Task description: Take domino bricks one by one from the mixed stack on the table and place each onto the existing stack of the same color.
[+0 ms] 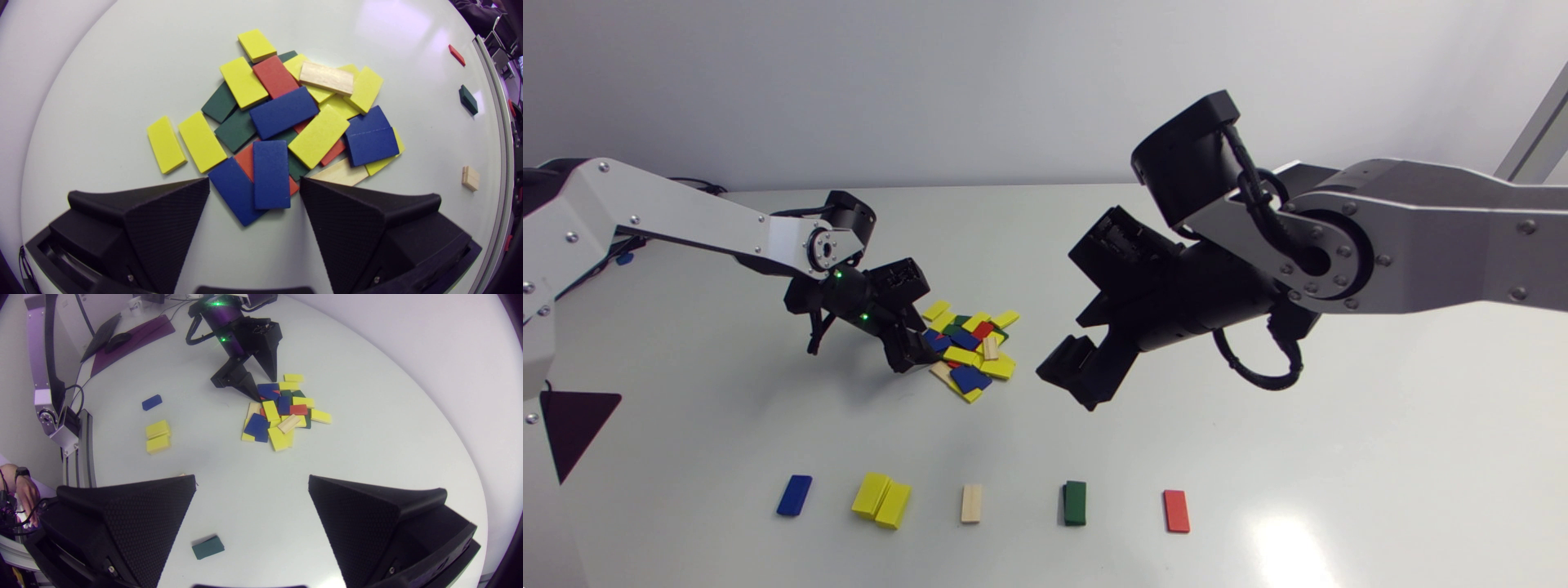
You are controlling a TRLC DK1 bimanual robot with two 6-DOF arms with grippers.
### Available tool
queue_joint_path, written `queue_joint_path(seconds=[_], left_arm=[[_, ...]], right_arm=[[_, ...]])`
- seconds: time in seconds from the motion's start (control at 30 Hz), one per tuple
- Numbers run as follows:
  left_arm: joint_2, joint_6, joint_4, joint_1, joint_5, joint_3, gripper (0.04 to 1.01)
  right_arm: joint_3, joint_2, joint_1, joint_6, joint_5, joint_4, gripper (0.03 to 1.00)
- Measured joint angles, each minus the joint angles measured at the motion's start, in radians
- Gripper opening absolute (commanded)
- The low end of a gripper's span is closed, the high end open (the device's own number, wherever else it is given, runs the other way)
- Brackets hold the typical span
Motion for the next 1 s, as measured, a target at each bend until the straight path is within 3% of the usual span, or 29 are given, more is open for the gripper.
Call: queue_joint_path(seconds=[0.17,0.63,1.0], left_arm=[[0.001,0.0,-0.01,-0.006,0.0,0.005,0.42],[-0.001,0.003,-0.023,-0.014,0.007,0.01,0.416],[-0.059,0.003,-0.076,-0.018,0.006,0.01,0.372]], right_arm=[[0.0,0.0,0.0,0.0,0.0,0.0,0.967],[0.0,0.0,0.0,0.0,0.0,0.0,0.967],[0.0,0.0,0.006,0.0,0.0,0.0,0.967]])
